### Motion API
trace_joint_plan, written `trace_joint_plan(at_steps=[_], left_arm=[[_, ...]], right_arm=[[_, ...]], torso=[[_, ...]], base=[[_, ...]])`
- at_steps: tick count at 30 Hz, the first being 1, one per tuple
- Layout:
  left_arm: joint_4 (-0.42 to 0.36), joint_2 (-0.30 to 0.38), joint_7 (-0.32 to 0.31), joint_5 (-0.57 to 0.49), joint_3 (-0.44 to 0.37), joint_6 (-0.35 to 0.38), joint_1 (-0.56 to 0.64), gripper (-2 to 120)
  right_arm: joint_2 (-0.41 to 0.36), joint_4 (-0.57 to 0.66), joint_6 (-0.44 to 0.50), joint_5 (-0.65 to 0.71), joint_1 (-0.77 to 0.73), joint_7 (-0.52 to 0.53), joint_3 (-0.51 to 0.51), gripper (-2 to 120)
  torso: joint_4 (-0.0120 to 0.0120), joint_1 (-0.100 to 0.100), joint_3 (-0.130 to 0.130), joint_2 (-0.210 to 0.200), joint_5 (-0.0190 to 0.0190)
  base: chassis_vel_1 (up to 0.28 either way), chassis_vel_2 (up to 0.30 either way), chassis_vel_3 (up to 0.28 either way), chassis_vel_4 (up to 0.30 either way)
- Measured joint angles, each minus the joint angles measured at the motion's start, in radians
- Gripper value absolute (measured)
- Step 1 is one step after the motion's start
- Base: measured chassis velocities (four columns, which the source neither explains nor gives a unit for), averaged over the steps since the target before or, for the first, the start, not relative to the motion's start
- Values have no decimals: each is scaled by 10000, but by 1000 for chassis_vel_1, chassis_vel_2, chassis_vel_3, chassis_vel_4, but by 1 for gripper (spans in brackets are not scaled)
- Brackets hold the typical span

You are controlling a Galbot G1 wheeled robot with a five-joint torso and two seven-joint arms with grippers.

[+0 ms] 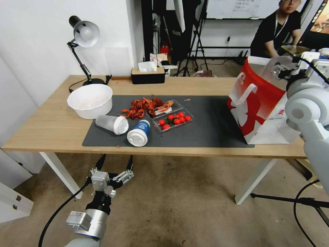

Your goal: Pick up the trash from the table and place it into the takeout bag.

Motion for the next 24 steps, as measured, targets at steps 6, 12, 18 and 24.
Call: trace_joint_plan(at_steps=[6, 12, 18, 24], left_arm=[[-26, -26, 4, 37, 5, -6, 5, 100], [-16, -29, 4, 45, -12, -64, 27, 100], [32, 3, 2, 22, -29, -118, -11, 100], [63, 53, 23, -33, -35, -139, -69, 100]], right_arm=[[-122, 697, 1865, -475, -1029, -2104, 235, 100], [-58, 1286, 3141, -990, -2739, -4093, 576, 100], [396, 1525, 4239, -1955, -4446, -5869, 983, 100], [1160, 1708, 5109, -2845, -6556, -6655, 1640, 100]], torso=[[3, 0, 0, 0, 0], [-5, 0, 0, 0, 4], [3, 1, 0, 0, 3], [1, 1, 0, 0, 6]], base=[[0, 0, 0, 0], [0, 0, 0, 0], [0, 0, 0, 0], [0, 0, 0, 0]])
